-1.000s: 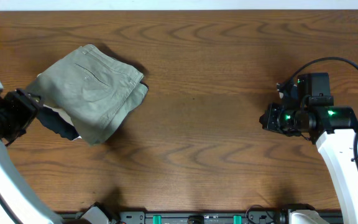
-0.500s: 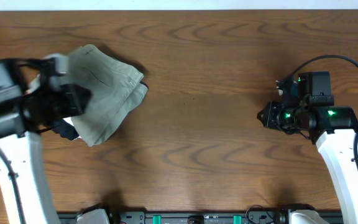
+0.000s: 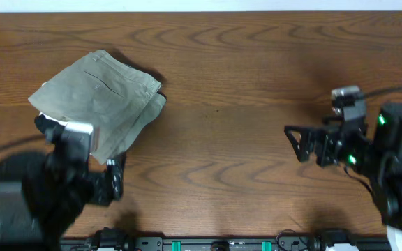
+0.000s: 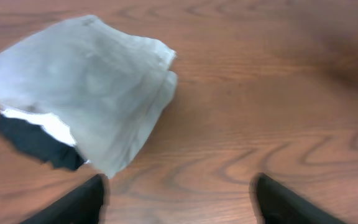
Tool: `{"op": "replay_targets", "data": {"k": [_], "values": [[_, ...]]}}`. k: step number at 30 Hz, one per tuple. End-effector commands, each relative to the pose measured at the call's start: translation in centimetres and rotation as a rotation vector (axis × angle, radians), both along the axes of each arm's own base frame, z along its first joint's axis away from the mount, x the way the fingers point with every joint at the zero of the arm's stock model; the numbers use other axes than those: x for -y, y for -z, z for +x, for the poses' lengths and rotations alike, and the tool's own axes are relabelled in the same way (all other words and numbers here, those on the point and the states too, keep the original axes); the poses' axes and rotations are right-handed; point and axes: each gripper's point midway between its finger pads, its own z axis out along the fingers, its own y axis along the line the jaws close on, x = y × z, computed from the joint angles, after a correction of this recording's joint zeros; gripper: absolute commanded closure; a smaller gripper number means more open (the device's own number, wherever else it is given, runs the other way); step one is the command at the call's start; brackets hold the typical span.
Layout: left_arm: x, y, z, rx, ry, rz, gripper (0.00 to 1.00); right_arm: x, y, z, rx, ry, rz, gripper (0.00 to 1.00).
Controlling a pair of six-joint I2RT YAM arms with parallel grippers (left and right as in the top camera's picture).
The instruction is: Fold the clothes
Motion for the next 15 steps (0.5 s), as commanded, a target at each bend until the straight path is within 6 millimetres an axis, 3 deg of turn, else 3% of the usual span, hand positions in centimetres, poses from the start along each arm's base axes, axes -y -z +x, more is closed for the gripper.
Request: {"op": "replay_targets", "data": {"k": [1,7,15], "values": [[-1.3,-0.4,-1.6,0.030,-0.081,0.020,0.02,-0.1,-1.3,-1.7,0.057,-0.020,-0.002,0.01],[-1.3,-0.3,-3.6,0.045,-0.081,0.021,0.02,0.0,-1.3,-4.9,0.051,-0.020,-0.002,0.01],[-1.3,-0.2,-3.6,0.042,-0.081,0.020,0.02,0.0,-0.1,-6.4,-0.015,-0.023,-0.005,0.01]]}}
